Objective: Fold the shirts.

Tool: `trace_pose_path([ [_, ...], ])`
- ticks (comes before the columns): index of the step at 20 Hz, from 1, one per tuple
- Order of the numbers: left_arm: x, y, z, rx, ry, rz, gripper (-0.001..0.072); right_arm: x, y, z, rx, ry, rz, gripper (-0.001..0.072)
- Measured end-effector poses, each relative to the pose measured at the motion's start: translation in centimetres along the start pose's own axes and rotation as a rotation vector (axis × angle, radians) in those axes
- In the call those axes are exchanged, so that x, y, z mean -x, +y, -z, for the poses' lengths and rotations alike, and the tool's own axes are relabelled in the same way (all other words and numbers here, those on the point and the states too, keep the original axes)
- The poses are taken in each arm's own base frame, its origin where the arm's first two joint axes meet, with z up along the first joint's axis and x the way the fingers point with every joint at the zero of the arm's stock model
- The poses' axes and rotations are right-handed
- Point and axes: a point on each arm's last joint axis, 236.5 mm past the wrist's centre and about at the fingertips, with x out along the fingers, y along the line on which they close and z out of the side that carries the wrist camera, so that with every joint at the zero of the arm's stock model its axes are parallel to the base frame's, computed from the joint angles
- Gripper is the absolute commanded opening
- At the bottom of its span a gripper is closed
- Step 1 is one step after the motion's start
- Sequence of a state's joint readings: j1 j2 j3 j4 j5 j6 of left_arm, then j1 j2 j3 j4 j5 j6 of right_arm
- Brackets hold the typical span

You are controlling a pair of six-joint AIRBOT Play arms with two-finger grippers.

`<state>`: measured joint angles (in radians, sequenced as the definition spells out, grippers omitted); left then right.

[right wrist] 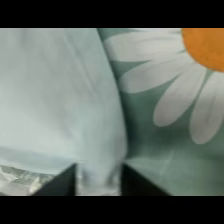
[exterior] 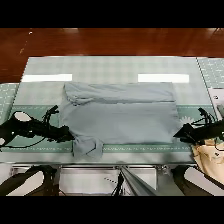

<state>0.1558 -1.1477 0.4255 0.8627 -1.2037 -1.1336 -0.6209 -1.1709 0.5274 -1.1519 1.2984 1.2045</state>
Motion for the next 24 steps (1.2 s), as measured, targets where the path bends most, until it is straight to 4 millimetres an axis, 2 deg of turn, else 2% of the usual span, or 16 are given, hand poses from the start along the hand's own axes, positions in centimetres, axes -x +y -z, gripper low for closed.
trace_pose_path([
  [1,0.0,0.0,0.0,0.000,0.000,0.000,0.0022,-0.4,0.0,0.1,0.013,0.004,0.011,0.0047],
  [2,0.0,0.0,0.0,-0.001,-0.001,0.000,0.0021,-0.6,0.2,0.1,0.020,0.009,0.015,0.0025],
  [4,0.5,-0.3,-0.5,-0.014,-0.014,-0.001,0.0021,-0.1,0.7,-0.3,0.051,0.001,0.023,0.0024],
  [6,1.9,-1.3,-2.1,-0.055,-0.057,0.000,0.0021,1.6,2.5,-1.4,0.093,-0.043,-0.004,0.0024],
  [11,8.9,-6.9,-8.7,-0.206,-0.277,0.016,0.0019,8.7,10.0,-7.6,0.202,-0.364,-0.146,0.0023],
  [14,12.5,-9.7,-12.5,-0.251,-0.409,0.035,0.0019,11.3,14.1,-10.7,0.278,-0.532,-0.172,0.0023],
  [16,13.9,-10.6,-14.7,-0.253,-0.468,0.051,0.0019,12.6,16.1,-13.2,0.302,-0.657,-0.170,0.0023],
  [18,14.8,-10.8,-17.2,-0.247,-0.514,0.052,0.0019,12.9,17.1,-15.6,0.290,-0.741,-0.167,0.0023],
  [20,15.1,-10.9,-19.5,-0.235,-0.530,0.064,0.0020,12.4,17.2,-17.7,0.245,-0.782,-0.177,0.0023],
  [24,14.0,-9.8,-23.5,-0.207,-0.492,0.077,0.0021,9.9,16.2,-21.1,0.129,-0.800,-0.197,0.0023],
])
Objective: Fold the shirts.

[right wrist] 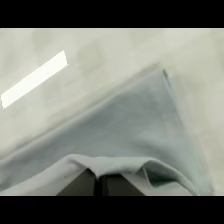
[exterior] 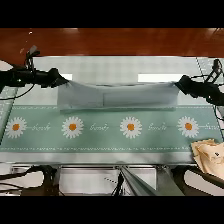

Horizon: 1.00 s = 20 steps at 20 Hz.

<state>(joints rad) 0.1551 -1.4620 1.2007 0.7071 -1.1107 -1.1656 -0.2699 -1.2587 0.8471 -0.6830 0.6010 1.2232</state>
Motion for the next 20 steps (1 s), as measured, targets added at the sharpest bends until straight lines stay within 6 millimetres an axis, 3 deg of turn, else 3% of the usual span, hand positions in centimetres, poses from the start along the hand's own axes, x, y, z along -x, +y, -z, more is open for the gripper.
trace_pose_path([
  [3,-2.3,1.6,-0.5,0.031,0.060,0.015,0.0021,-2.1,-1.1,0.2,-0.050,-0.008,0.019,0.0023],
  [7,-4.8,3.8,0.0,0.092,0.127,0.021,0.0027,-4.1,-1.2,0.1,-0.033,-0.053,0.046,0.0024],
  [8,-5.2,4.2,0.2,0.101,0.139,0.022,0.0069,-4.4,-1.3,-0.1,-0.027,-0.070,0.055,0.0024],
  [10,-5.8,4.7,0.4,0.114,0.153,0.024,0.0241,-4.7,-1.5,-0.5,-0.011,-0.091,0.071,0.0025],
  [11,-5.8,4.9,0.5,0.121,0.155,0.023,0.0347,-4.8,-1.7,-0.5,0.005,-0.095,0.080,0.0048],
  [12,-5.8,5.0,0.5,0.125,0.158,0.025,0.0405,-4.8,-1.8,-0.5,0.025,-0.098,0.090,0.0177],
  [13,-5.8,5.1,0.7,0.131,0.170,0.029,0.0405,-4.8,-2.0,-0.5,0.049,-0.096,0.099,0.0248],
  [15,-5.3,5.2,1.3,0.143,0.195,0.043,0.0405,-4.9,-2.4,0.2,0.120,-0.062,0.118,0.0250],
  [19,-3.8,5.5,2.5,0.175,0.256,0.077,0.0406,-4.7,-3.8,3.8,0.309,0.109,0.163,0.0253],
  [20,-3.4,5.6,2.7,0.182,0.264,0.084,0.0405,-4.4,-4.3,4.5,0.347,0.147,0.178,0.0337],
])
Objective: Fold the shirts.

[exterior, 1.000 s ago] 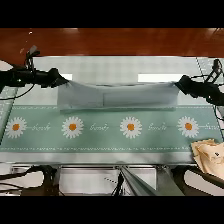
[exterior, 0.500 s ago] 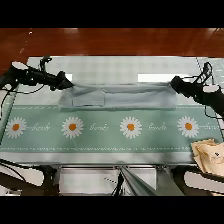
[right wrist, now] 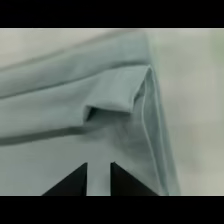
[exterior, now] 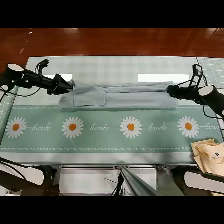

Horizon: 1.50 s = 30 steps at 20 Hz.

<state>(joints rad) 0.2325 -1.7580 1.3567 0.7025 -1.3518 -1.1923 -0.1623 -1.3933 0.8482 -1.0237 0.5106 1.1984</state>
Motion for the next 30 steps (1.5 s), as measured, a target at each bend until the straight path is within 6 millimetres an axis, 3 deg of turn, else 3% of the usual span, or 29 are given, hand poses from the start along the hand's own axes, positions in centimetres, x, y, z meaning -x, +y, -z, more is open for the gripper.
trace_pose_path([
  [1,0.4,0.0,0.3,0.002,0.009,0.006,0.0405,0.2,-0.3,0.6,0.031,0.026,0.016,0.0492],
  [2,0.8,-0.1,0.5,0.003,0.014,0.012,0.0405,0.5,-0.8,0.9,0.049,0.042,0.034,0.0587],
  [5,1.7,-0.7,0.8,-0.007,0.016,0.019,0.0405,1.8,-3.1,-0.2,-0.040,0.006,0.091,0.0591],
  [10,2.6,-2.2,0.7,-0.026,-0.007,0.046,0.0404,3.0,-6.2,-2.2,-0.399,-0.087,0.032,0.0591],
  [17,2.1,-5.3,0.6,-0.058,-0.016,0.124,0.0403,-0.2,-2.7,-0.9,-0.574,-0.006,-0.183,0.0587],
  [18,1.9,-5.6,0.5,-0.062,-0.019,0.127,0.0403,-0.8,-2.0,-0.7,-0.579,0.005,-0.198,0.0552],
  [20,1.5,-6.4,0.6,-0.070,-0.015,0.141,0.0403,-1.9,-0.6,0.0,-0.576,0.028,-0.214,0.0176],
  [21,1.3,-6.8,0.5,-0.072,-0.017,0.151,0.0404,-2.3,-0.1,0.4,-0.568,0.039,-0.216,0.0029],
  [23,1.2,-7.6,0.5,-0.074,-0.019,0.175,0.0403,-2.6,0.7,0.3,-0.581,0.039,-0.233,0.0023],
  [25,1.1,-8.3,0.4,-0.074,-0.022,0.197,0.0313,-2.1,1.6,0.0,-0.565,0.037,-0.260,0.0023],
  [26,1.0,-8.6,0.5,-0.075,-0.021,0.205,0.0113,-1.4,2.2,-0.4,-0.541,0.033,-0.281,0.0023],
  [27,0.8,-9.0,0.6,-0.078,-0.017,0.213,0.0025,-0.6,2.9,-0.8,-0.511,0.025,-0.301,0.0023],
  [30,-0.5,-10.6,1.5,-0.108,0.019,0.231,0.0025,3.1,5.2,-2.5,-0.413,-0.022,-0.361,0.0023],
])
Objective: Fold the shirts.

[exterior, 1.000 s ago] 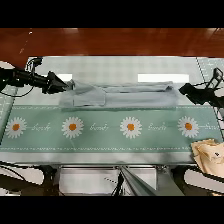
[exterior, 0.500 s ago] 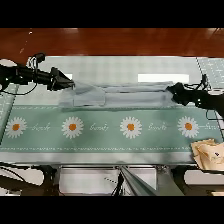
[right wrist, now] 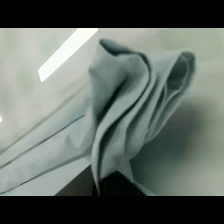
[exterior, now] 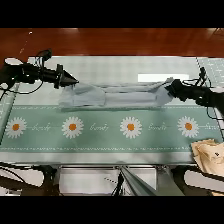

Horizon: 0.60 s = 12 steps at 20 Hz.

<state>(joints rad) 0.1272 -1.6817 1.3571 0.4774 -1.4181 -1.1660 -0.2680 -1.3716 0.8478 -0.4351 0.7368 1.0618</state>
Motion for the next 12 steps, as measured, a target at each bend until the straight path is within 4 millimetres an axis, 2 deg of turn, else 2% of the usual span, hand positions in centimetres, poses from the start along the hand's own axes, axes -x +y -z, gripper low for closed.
trace_pose_path([
  [3,-2.7,-1.5,1.0,-0.040,0.046,0.004,0.0025,3.1,3.8,-0.3,0.099,-0.030,-0.055,0.0023],
  [6,-6.1,-3.2,1.9,-0.087,0.071,-0.006,0.0025,6.1,7.2,0.2,0.162,-0.044,-0.100,0.0023],
  [12,-13.0,-7.2,4.1,-0.164,0.092,0.004,0.0025,11.2,12.3,2.0,0.225,-0.063,-0.178,0.0023],
])
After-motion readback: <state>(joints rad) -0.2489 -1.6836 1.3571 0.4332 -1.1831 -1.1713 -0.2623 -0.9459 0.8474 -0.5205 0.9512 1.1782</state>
